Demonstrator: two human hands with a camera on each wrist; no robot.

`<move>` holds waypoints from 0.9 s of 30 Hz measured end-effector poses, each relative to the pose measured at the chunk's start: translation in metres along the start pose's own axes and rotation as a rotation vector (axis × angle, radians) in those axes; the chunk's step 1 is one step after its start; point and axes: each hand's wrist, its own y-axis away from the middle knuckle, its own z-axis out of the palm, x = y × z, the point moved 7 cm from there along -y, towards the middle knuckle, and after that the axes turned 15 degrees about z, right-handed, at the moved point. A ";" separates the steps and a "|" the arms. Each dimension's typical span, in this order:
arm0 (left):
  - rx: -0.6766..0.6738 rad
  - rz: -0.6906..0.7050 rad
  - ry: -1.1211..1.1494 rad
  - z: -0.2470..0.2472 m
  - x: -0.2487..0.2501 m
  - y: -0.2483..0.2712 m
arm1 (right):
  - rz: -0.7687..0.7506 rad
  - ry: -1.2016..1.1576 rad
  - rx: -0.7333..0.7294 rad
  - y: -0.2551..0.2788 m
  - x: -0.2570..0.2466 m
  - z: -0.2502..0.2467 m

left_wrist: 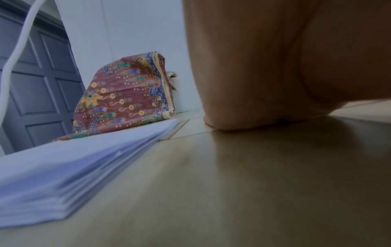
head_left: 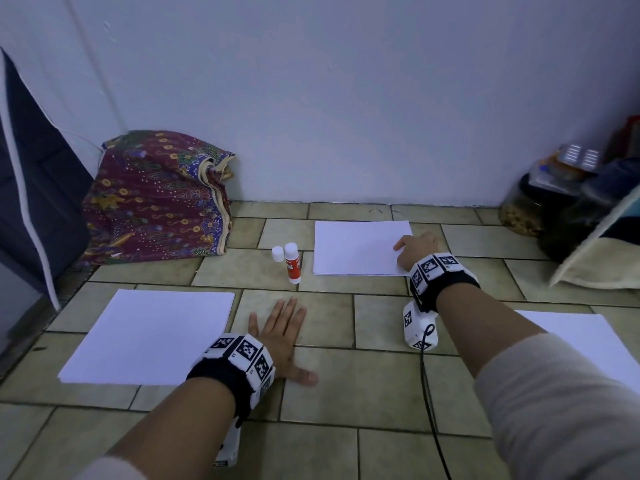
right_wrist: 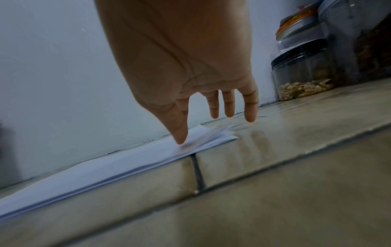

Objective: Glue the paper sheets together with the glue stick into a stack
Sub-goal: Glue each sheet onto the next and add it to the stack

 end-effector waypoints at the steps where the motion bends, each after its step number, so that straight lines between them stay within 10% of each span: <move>1: -0.002 -0.001 -0.002 0.000 0.000 0.000 | 0.005 0.009 -0.002 0.002 0.000 0.000; 27: 0.044 -0.072 -0.055 -0.001 0.001 0.002 | -0.131 0.493 -0.317 0.137 0.097 0.072</move>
